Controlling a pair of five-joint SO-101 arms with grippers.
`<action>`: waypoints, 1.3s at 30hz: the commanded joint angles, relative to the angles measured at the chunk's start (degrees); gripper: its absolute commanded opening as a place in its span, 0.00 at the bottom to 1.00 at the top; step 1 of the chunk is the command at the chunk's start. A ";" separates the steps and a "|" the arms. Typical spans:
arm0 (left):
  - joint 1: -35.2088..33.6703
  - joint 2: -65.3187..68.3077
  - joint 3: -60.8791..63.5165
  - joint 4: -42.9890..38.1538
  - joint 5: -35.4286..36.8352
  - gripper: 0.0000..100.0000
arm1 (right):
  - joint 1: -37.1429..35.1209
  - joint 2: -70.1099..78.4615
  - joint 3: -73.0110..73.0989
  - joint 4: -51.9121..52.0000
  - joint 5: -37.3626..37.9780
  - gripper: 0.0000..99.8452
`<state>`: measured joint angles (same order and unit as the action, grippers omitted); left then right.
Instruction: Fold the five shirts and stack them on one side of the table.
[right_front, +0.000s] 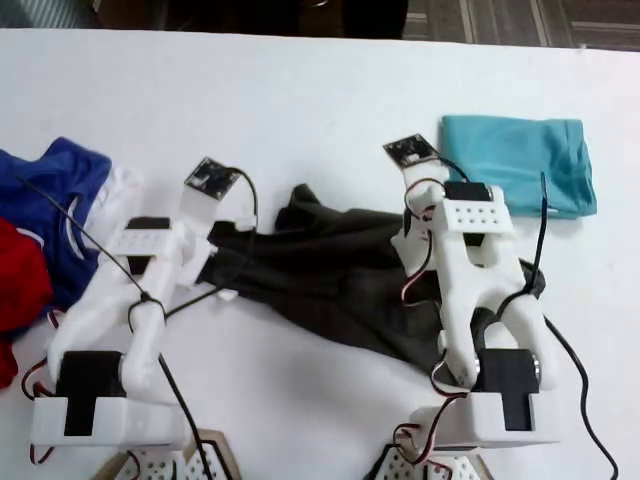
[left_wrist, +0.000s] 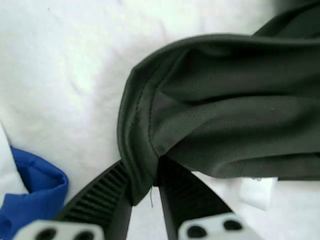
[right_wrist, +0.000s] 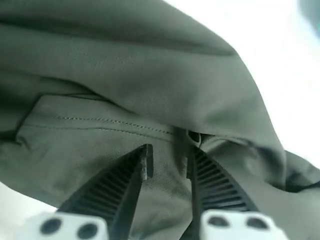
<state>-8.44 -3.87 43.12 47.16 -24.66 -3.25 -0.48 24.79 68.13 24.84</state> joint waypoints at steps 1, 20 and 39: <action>0.53 -0.35 -0.22 -0.62 0.18 0.03 | 0.84 -0.13 -2.20 -1.10 -0.09 0.12; 0.53 -0.35 -0.13 -0.62 0.18 0.03 | 3.74 0.75 -1.41 -1.01 2.64 0.12; 0.44 -0.35 -0.13 -0.62 0.18 0.03 | 4.18 6.29 -2.46 -4.00 2.73 0.12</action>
<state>-8.44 -3.87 43.12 47.16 -24.66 0.26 5.76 24.53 64.79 27.21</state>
